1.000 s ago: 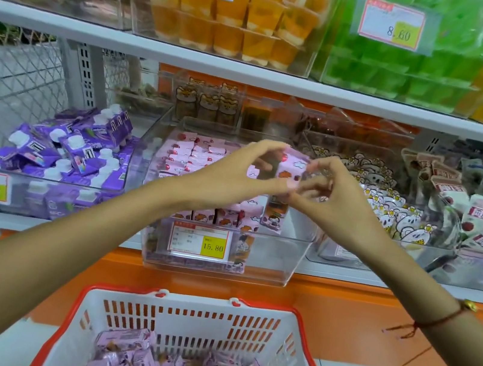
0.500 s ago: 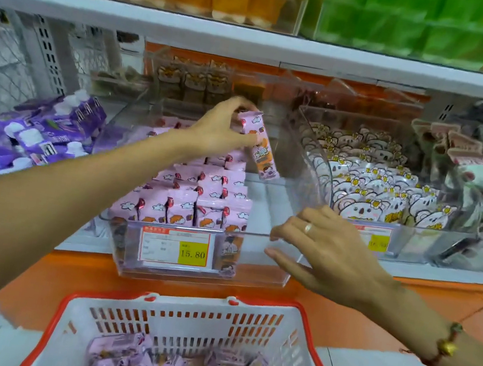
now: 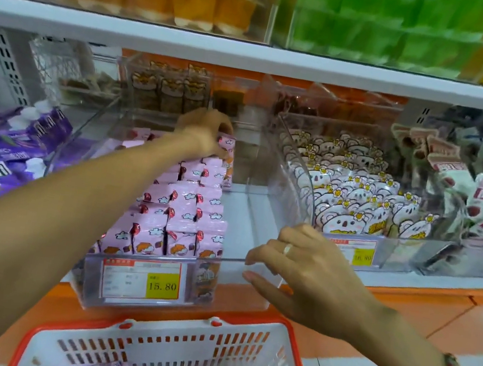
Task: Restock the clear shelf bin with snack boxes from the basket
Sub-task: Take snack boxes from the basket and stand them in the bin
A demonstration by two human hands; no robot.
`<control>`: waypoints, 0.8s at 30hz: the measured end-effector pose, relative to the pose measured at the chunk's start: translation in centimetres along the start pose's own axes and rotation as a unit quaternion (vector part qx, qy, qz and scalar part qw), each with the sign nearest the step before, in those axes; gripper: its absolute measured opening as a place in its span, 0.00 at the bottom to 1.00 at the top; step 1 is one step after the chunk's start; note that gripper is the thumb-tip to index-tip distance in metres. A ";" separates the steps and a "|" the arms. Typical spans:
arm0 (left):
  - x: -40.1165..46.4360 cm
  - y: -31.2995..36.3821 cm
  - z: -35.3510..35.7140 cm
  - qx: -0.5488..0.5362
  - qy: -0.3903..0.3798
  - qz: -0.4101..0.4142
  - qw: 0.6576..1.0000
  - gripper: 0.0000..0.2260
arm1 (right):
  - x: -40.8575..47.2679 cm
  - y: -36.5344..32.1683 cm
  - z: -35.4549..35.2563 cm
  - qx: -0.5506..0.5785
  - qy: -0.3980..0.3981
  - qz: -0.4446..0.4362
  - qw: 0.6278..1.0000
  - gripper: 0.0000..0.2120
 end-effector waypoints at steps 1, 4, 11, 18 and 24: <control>0.2 -0.1 0.0 0.013 0.004 -0.011 1.000 0.22 | 0.0 0.0 0.1 0.000 -0.001 0.000 1.000 0.08; 0.5 -0.4 0.6 0.069 0.003 -0.025 0.997 0.20 | -0.2 0.2 0.2 0.001 -0.008 0.000 1.000 0.09; 0.0 -0.5 1.3 0.053 -0.071 -0.027 0.996 0.17 | -0.2 0.0 0.5 -0.001 -0.029 0.006 1.000 0.11; -8.6 4.2 -6.9 -0.148 0.061 0.017 0.987 0.12 | -1.1 -2.3 -3.5 0.019 0.074 -0.026 0.997 0.11; -24.5 8.9 -7.8 -0.179 0.018 0.131 0.975 0.09 | -5.9 -4.2 6.2 0.083 -0.253 0.057 0.962 0.12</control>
Point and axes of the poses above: each hand's wrist, its own x-axis towards the middle knuckle, its own z-axis out of the palm, y = z × x, the point moved 10 cm from there along x, towards the middle knuckle, and after that the axes turned 7 degrees about x, right-handed, at the moved point
